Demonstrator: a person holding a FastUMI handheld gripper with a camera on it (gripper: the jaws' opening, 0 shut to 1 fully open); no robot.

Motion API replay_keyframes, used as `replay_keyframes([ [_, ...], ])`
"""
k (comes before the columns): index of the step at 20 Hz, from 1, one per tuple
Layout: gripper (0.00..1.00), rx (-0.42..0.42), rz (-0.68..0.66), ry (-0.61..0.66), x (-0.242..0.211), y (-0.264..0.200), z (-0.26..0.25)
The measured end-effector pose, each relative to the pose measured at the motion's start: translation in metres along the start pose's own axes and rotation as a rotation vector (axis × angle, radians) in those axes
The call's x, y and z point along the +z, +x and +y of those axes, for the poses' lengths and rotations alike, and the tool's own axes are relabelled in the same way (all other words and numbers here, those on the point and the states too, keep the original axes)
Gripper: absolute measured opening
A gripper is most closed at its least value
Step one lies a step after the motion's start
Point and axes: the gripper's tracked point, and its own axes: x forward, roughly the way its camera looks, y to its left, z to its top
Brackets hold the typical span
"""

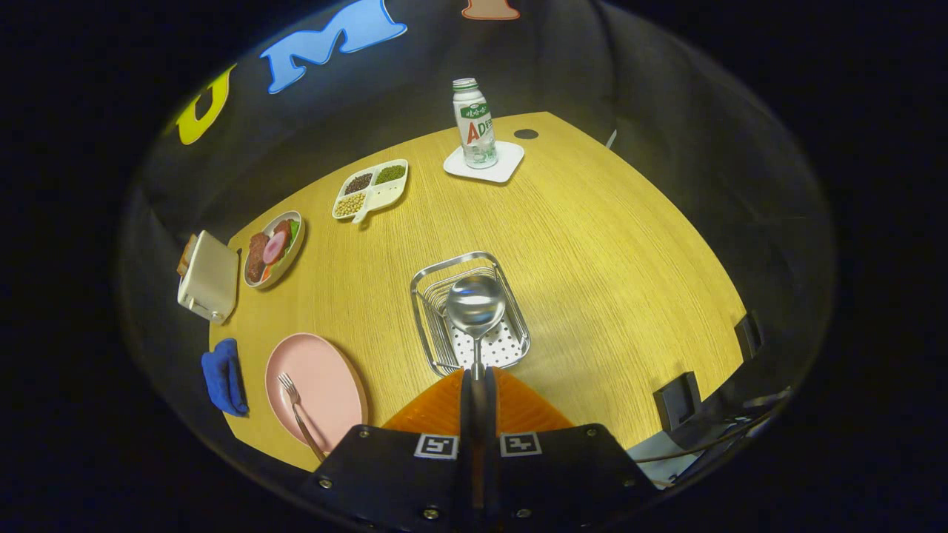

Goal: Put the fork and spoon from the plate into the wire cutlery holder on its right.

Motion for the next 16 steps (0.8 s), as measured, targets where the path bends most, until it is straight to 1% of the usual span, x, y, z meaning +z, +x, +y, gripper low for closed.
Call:
replay_keyframes([
  [1,0.06,0.003,-0.002,0.001,0.001,0.001,0.001],
  [4,0.13,0.024,-0.031,0.007,0.009,-0.005,0.007],
  [5,0.23,0.015,-0.039,-0.001,0.015,-0.006,0.005],
  [7,0.32,0.01,-0.05,-0.017,0.018,-0.007,0.006],
  [9,0.37,0.014,-0.056,-0.016,0.019,-0.01,0.007],
  [16,0.37,0.029,-0.068,-0.017,0.02,-0.012,0.015],
])
